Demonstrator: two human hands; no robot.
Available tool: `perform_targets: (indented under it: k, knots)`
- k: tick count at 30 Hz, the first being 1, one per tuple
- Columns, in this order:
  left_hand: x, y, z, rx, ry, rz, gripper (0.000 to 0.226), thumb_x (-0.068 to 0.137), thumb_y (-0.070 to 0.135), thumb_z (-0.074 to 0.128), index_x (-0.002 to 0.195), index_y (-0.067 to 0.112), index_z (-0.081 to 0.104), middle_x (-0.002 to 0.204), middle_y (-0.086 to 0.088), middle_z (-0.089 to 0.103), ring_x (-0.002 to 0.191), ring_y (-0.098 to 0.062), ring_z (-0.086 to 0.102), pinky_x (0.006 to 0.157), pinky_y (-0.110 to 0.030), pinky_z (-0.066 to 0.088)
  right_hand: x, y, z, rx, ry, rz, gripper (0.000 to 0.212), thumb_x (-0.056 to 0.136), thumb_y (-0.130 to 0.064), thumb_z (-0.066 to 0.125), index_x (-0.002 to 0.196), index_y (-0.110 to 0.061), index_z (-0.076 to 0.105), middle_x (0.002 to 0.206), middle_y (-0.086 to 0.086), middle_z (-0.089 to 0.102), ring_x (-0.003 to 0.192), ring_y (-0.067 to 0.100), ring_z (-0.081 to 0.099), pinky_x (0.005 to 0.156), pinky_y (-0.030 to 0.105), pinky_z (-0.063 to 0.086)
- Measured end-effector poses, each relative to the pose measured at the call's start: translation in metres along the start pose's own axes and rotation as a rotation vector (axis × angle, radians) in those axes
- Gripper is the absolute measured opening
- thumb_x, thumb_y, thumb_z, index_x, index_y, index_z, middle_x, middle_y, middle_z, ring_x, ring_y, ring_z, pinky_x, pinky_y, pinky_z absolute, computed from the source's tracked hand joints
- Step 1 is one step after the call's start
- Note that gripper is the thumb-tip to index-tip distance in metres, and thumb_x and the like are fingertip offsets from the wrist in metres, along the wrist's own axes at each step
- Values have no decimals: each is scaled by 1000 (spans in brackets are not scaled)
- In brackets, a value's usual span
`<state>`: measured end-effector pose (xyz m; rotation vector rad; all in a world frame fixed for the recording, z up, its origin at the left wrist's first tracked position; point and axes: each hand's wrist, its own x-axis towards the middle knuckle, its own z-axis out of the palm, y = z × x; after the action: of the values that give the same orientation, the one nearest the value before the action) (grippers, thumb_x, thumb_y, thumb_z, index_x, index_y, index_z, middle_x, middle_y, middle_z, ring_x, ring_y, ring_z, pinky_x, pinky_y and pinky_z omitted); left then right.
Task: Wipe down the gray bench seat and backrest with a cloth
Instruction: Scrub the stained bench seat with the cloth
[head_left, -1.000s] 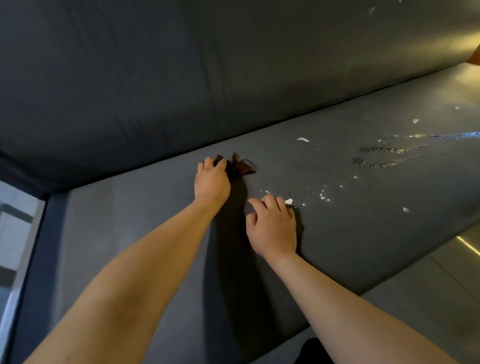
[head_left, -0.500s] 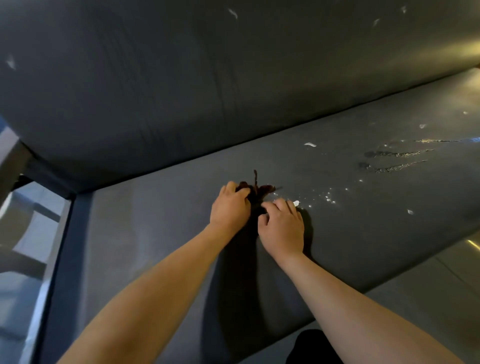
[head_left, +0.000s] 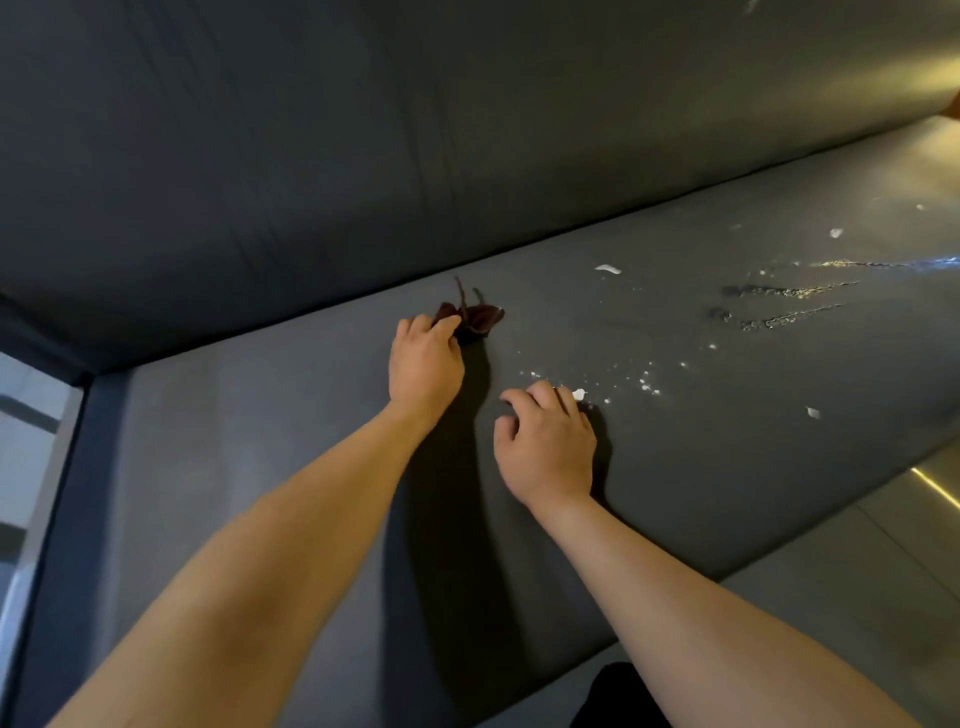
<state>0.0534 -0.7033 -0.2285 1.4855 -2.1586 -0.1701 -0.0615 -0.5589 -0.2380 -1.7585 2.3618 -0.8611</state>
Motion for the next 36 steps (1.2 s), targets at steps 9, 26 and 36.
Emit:
perform_targets:
  k: [9,26,36]
  knots:
    - [-53,28,-9,17,-84,20,37,102,13,44,134,15,63,116,-9,63,105,-25,47,87,-30,40,3,-1,-13,120,-5,63,33,96,-23,54,127,-20,66,115,-3,66,110,16,59,84,34,53]
    - [-160,97,-42,-311,-241,129,46,97,23,56,141,33,49,125,14,63,110,-7,55,95,-18,41,-63,16,-76,365,-134,136,39,103,-28,54,142,-26,50,135,-1,61,126,19,56,101,31,48]
    - [-139,114,-55,-506,-388,138,66,95,0,51,156,23,38,161,4,34,147,-10,32,120,-26,29,-59,47,-90,390,-206,86,44,98,-5,55,138,-21,57,135,4,47,123,23,51,99,25,43]
